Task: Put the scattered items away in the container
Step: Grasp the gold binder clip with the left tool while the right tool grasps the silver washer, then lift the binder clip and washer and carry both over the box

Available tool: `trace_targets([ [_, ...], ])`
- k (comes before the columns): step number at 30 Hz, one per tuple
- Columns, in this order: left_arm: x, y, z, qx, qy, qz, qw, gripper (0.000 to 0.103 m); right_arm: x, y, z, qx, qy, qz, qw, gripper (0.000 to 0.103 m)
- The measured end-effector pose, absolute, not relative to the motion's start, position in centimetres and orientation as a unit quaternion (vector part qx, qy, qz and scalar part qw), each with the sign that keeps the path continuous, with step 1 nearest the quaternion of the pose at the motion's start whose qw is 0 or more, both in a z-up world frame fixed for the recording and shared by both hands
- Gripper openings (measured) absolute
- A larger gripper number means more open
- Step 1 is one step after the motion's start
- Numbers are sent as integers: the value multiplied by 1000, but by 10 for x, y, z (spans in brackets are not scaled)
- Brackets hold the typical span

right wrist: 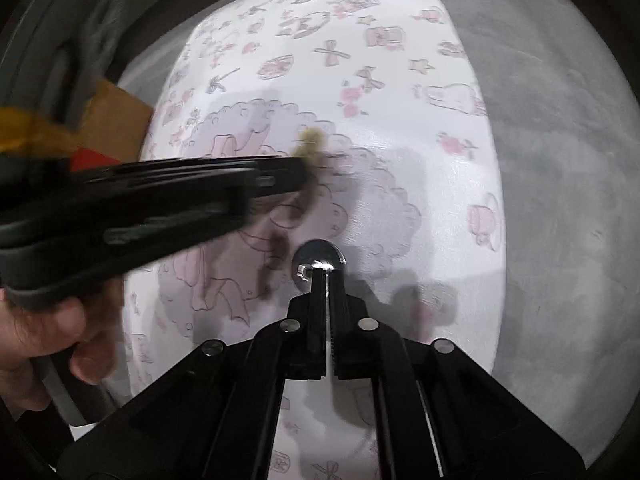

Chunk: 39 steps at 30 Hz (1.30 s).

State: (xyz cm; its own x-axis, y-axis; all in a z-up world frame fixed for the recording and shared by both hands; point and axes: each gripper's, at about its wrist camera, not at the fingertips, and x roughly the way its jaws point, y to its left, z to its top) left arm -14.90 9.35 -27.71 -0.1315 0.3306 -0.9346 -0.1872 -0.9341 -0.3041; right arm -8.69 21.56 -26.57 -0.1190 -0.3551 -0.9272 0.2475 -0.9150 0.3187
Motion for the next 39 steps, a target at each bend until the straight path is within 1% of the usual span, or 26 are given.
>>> trace_targets([
  [1, -146, 88, -275, -635, -58, 751, 171, 16, -85, 216, -265, 631, -42, -748, 201, 14],
  [2, -144, 85, -274, -634, -59, 752, 168, 16, -82, 215, -264, 629, -41, -750, 201, 39],
  [3, -142, 81, -274, -636, -59, 752, 164, 16, -80, 215, -263, 627, -40, -752, 201, 61],
  [4, -137, 76, -273, -639, -58, 751, 160, 16, -78, 213, -259, 620, -36, -757, 201, 66],
  [10, -113, 50, -282, -661, -66, 738, 120, 16, -82, 185, -266, 617, 16, -757, 213, 65],
  [11, -109, 45, -283, -664, -70, 736, 113, 16, -84, 182, -269, 618, 24, -758, 207, 61],
  [12, -105, 41, -284, -666, -74, 734, 109, 16, -87, 178, -272, 619, 32, -759, 200, 50],
  [13, -101, 38, -285, -668, -77, 732, 106, 16, -90, 176, -277, 626, 33, -754, 197, 44],
  [14, -97, 35, -285, -670, -80, 731, 103, 16, -94, 173, -282, 633, 35, -748, 194, 26],
  [15, -94, 32, -285, -671, -82, 730, 101, 16, -95, 173, -289, 646, 38, -738, 190, 15],
  [18, -90, 31, -282, -671, -85, 729, 99, 16, -95, 171, -289, 644, 42, -741, 185, 14],
  [21, -89, 33, -275, -669, -86, 732, 100, 16, -98, 174, -288, 649, 29, -737, 186, 14],
  [26, -89, 34, -253, -657, -89, 742, 97, 16, -98, 171, -266, 643, 37, -743, 182, 14],
  [29, -86, 33, -230, -647, -95, 751, 92, 16, -101, 159, -243, 634, 38, -751, 182, 14],
  [32, -82, 31, -199, -634, -96, 762, 88, 16, -98, 152, -207, 618, 45, -762, 188, 14],
  [39, -62, 13, -108, -591, -90, 798, 79, 16, -81, 137, -104, 579, 70, -787, 201, 14],
])
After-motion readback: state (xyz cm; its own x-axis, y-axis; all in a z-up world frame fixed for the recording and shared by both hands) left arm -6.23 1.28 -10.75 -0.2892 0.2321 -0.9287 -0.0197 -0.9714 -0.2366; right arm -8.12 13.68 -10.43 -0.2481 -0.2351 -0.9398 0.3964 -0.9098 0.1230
